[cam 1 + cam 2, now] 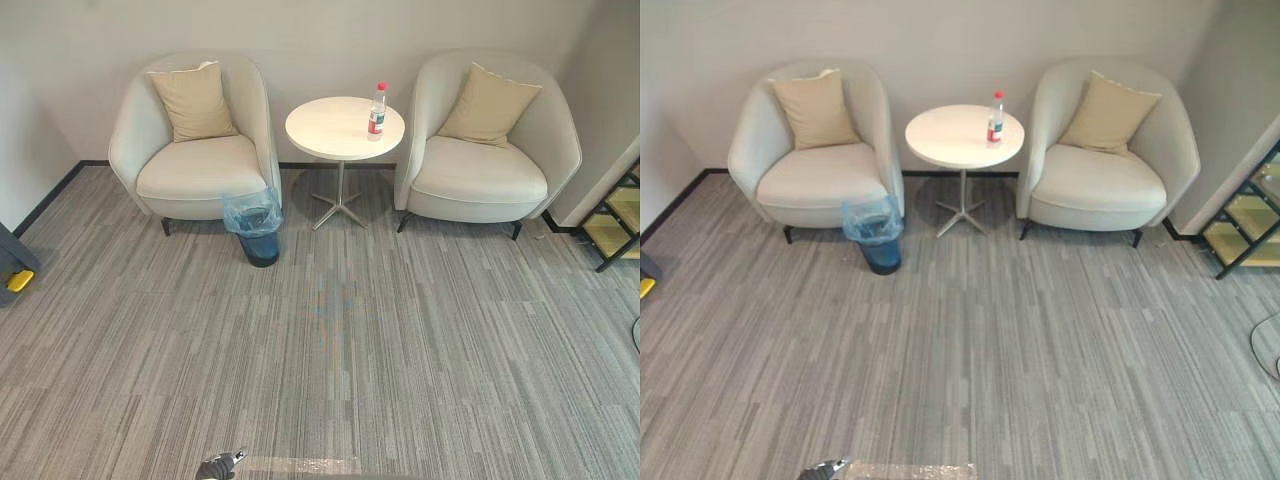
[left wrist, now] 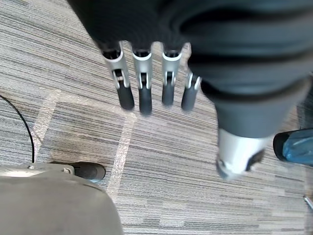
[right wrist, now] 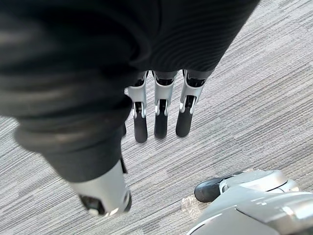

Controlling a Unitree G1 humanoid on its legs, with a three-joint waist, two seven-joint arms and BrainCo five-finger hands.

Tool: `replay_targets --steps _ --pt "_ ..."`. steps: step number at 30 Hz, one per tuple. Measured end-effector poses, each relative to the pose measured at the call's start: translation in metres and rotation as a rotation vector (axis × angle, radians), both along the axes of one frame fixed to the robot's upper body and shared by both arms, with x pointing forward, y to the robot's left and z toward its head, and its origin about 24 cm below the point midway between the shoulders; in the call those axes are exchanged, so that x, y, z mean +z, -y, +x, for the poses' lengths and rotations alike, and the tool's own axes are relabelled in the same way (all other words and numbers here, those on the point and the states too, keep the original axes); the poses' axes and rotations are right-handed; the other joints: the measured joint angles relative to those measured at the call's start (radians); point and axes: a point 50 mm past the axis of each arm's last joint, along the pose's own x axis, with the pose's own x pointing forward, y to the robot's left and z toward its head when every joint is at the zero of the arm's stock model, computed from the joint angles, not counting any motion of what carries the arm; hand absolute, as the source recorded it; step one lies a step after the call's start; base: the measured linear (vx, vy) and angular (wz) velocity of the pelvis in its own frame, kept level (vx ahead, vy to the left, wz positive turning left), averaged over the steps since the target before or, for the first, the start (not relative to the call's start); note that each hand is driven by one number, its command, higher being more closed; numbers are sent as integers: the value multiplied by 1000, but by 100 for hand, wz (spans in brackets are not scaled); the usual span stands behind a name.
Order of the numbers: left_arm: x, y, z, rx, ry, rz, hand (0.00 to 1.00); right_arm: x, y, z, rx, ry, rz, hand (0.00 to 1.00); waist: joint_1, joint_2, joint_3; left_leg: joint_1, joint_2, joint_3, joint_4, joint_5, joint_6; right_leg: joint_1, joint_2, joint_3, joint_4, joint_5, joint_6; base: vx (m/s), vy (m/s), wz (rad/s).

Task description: Gather rubbish on tea table into small bin, then transfer packed bag to large trash can.

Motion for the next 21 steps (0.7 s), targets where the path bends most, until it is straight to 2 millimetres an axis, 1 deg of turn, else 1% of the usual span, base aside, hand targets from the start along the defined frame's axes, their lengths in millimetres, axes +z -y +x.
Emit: replay_targets --steps 17,21 --pt "0 -2 0 -10 -10 21 0 0 -1 0 8 -5 -2 0 3 -2 4 1 0 -4 -3 1 1 -1 0 0 0 0 0 -14 -7 0" --pt "0 -2 2 -33 -12 25 0 0 -1 0 8 -6 -2 0 3 -6 7 1 -1 -6 -4 1 2 -1 0 -1 -2 0 0 -9 -5 0"
